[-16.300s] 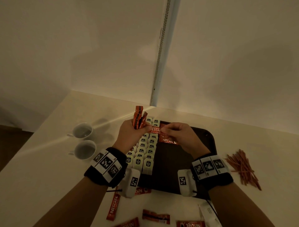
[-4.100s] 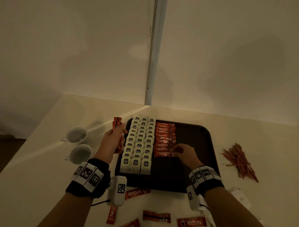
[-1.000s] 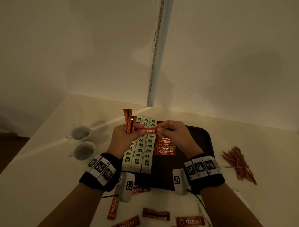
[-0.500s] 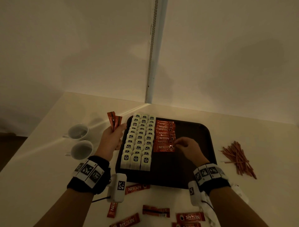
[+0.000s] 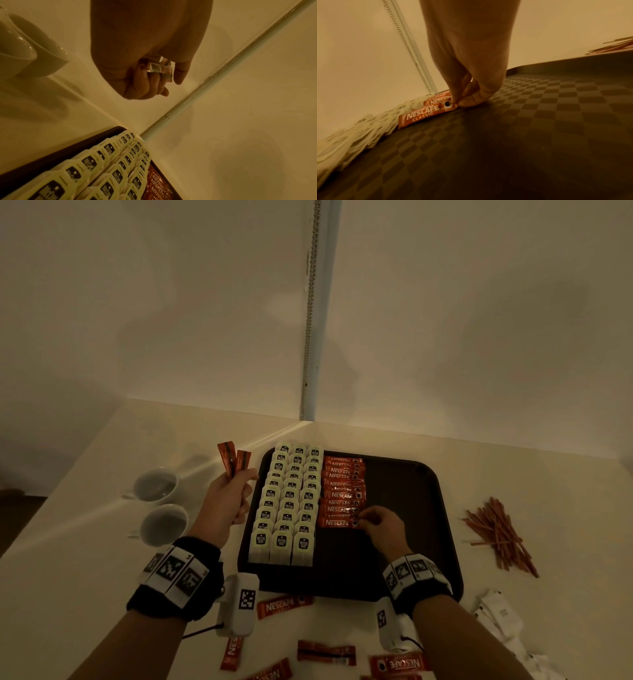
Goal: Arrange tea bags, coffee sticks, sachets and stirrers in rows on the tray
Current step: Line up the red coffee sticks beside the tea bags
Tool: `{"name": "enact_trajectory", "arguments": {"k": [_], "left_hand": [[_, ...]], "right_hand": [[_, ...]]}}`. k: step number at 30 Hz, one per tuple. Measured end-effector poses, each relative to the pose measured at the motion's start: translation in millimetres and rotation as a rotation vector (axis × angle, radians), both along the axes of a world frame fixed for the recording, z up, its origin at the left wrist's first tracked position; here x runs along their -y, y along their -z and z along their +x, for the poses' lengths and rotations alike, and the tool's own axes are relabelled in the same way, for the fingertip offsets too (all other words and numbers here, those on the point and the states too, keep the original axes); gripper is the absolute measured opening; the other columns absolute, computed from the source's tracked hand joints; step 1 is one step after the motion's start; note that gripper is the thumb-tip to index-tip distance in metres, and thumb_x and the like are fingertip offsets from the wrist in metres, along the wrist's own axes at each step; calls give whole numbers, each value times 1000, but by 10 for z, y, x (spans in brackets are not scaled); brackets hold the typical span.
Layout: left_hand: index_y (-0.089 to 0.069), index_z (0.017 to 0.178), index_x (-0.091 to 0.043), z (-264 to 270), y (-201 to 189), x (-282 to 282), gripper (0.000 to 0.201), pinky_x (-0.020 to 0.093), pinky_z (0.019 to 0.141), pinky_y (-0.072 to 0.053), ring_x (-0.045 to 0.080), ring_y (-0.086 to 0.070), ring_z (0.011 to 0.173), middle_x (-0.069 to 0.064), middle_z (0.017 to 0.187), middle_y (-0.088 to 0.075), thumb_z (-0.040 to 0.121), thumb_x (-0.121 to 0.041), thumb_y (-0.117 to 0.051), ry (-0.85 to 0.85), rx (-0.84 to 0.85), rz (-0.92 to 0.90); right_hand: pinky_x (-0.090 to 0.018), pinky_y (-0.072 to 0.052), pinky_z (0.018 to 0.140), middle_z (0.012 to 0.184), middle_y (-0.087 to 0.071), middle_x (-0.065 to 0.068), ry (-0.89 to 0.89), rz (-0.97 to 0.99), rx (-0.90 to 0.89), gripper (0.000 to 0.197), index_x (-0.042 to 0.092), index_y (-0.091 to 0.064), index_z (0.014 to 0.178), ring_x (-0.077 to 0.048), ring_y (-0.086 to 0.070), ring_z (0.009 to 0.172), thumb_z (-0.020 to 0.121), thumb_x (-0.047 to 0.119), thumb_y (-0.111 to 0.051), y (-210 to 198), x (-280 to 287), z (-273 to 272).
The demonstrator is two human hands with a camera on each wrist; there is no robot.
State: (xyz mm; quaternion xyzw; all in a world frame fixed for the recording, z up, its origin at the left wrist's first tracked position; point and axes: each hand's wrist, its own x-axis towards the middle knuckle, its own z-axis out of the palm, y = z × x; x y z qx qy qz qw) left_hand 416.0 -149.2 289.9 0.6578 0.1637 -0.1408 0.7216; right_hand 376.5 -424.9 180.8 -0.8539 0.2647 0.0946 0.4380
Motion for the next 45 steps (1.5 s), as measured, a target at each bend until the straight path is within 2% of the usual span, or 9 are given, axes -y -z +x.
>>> {"name": "enact_trajectory", "arguments": {"k": [5,15,22,32,35,37,39,42,45], "left_hand": [[-55,99,-11,0,-4,1,14,16,33,-23,5,-29,38,-8,52,-37,92,-24,-54,4,-14,2],[-54,98,-10,-29,-9,11,12,15,33,-21,6,-28,37,-7,50,-37,92,-21,-53,6,-10,-2],[-47,86,-13,-45,18,42,13,16,34,-23,10,-38,41,1,59,-52,93,-18,-36,53,-93,-140],[-57,113,-10,-55,-38,97,19,18,51,-42,10,-55,56,8,87,-70,98,-16,-48,236,52,-70],[-56,88,-13,-29,-82,122,6,22,60,-40,13,-54,68,10,87,-67,93,-10,-56,329,130,66],[-45,67,-19,-4,-83,158,30,29,68,-37,21,-50,78,7,72,-54,87,-6,-65,389,187,139],[-40,58,-23,-3,-99,194,44,34,73,-36,22,-44,76,2,63,-44,80,2,-69,407,228,150],[-38,64,-17,3,-138,235,42,28,69,-44,19,-49,68,-1,60,-47,79,6,-69,374,267,122],[-46,77,-14,13,-180,233,20,20,55,-42,12,-60,62,0,70,-64,91,-12,-61,295,259,86]], "right_hand": [[-25,-43,88,107,-62,0,54,-19,25,12,17,-63,95,-9,-54,98,86,10,-63,-5,-21,15],[-21,-42,84,109,-60,0,48,-41,10,15,14,-63,102,-7,-51,93,88,10,-61,-35,-52,6],[-19,-43,80,110,-61,-3,63,-63,-9,18,12,-62,105,-7,-51,90,87,10,-62,-57,-74,13],[-18,-42,70,108,-60,-6,121,-93,25,23,8,-59,108,-8,-51,86,88,18,-63,-166,-92,29],[-20,-49,68,107,-63,-6,105,91,187,20,14,-58,104,-13,-60,86,91,29,-57,-454,-231,106],[-30,-55,75,105,-64,-7,-17,352,265,22,18,-58,105,-21,-64,88,91,35,-54,-760,-421,160],[-27,-55,73,103,-64,-7,-188,553,279,22,19,-59,110,-19,-65,82,92,30,-55,-1053,-604,190],[-17,-53,69,99,-64,-10,-325,580,330,23,10,-60,113,-10,-65,77,90,11,-59,-1295,-746,209],[-17,-53,71,104,-64,-17,-311,584,400,18,3,-62,106,-8,-66,80,89,-1,-56,-1306,-757,224]]}}
